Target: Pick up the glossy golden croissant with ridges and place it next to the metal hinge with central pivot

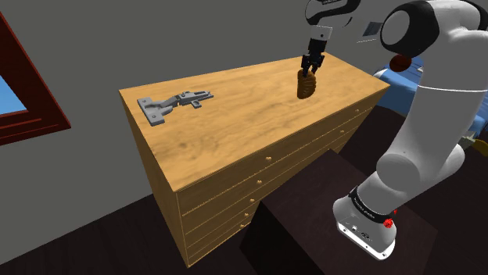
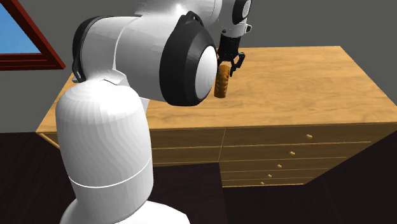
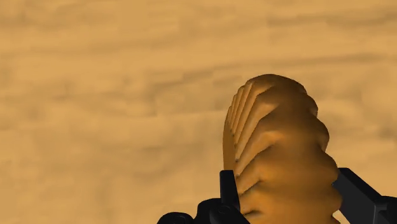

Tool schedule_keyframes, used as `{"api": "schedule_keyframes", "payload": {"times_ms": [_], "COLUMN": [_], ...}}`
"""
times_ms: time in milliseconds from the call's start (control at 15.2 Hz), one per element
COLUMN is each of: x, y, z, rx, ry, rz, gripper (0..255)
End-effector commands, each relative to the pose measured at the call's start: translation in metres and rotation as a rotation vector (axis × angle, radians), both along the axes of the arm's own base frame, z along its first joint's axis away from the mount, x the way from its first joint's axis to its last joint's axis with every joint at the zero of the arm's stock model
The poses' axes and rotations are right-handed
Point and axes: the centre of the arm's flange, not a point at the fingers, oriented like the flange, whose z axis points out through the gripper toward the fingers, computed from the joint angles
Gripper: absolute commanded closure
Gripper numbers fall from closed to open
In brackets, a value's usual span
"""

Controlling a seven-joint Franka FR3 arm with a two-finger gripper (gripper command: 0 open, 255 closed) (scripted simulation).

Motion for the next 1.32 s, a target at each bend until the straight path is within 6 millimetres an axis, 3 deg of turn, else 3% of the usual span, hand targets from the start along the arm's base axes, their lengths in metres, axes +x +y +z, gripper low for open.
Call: {"api": "schedule_keyframes", "payload": {"times_ms": [0,1056,1254], "x": [-0.001,-0.001,0.002], "y": [0.0,0.0,0.04], "z": [0.011,0.092,0.092], "rx": [0.0,0.0,0.0], "ry": [0.0,0.0,0.0], "rz": [0.0,0.0,0.0], "gripper": [255,255,255]}}
